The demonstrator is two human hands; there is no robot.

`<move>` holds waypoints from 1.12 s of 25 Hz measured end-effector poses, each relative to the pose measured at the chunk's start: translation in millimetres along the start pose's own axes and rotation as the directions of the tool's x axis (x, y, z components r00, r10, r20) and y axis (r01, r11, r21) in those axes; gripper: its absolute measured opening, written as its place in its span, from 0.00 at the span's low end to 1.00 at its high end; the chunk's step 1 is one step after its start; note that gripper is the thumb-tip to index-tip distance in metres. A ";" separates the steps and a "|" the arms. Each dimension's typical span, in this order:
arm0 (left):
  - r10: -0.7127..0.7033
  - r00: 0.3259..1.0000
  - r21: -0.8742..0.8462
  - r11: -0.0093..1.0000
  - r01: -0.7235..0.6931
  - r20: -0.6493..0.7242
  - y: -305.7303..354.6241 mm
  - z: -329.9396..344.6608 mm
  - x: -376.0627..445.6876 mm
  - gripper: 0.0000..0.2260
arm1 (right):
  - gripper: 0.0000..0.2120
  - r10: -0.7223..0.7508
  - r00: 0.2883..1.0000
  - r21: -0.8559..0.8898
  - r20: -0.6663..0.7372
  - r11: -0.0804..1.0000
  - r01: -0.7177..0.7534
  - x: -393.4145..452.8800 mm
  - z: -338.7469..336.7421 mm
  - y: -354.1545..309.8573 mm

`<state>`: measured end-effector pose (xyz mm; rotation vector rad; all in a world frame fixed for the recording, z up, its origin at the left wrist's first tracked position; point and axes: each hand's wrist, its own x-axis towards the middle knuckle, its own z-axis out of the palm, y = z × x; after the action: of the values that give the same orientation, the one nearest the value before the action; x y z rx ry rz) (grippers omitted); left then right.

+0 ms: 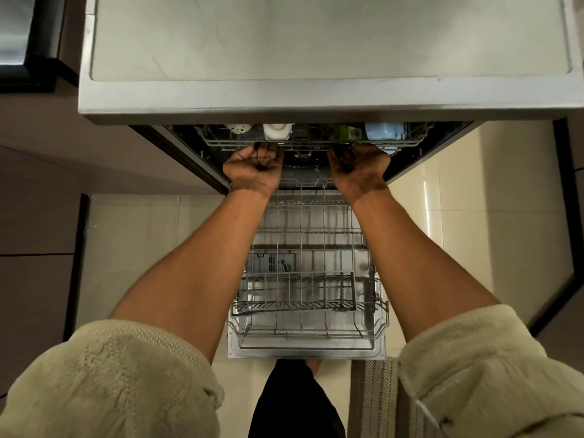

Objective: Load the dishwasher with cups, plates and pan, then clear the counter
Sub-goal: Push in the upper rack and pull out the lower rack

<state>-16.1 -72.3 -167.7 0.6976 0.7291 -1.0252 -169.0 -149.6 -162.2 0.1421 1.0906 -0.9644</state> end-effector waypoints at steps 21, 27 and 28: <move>-0.094 0.994 0.314 0.947 0.071 0.060 -22.6 -83.7 -134.0 0.18 | 0.13 0.121 0.992 -0.230 0.027 0.967 -0.111 -128.9 -64.5 47.2; -0.093 0.992 0.342 0.938 0.057 0.088 -4.9 -116.7 -192.5 0.21 | 0.23 0.142 0.980 -0.402 0.137 0.913 -0.076 -200.0 -82.8 68.5; -0.078 0.991 0.408 0.912 0.027 0.108 0.9 -123.3 -201.7 0.21 | 0.23 0.129 0.979 -0.490 0.160 0.871 -0.035 -210.4 -84.9 76.2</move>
<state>-108.0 125.4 -76.3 0.9673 0.4294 -1.2759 -196.7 66.1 -62.4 -0.3094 1.1090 -0.5877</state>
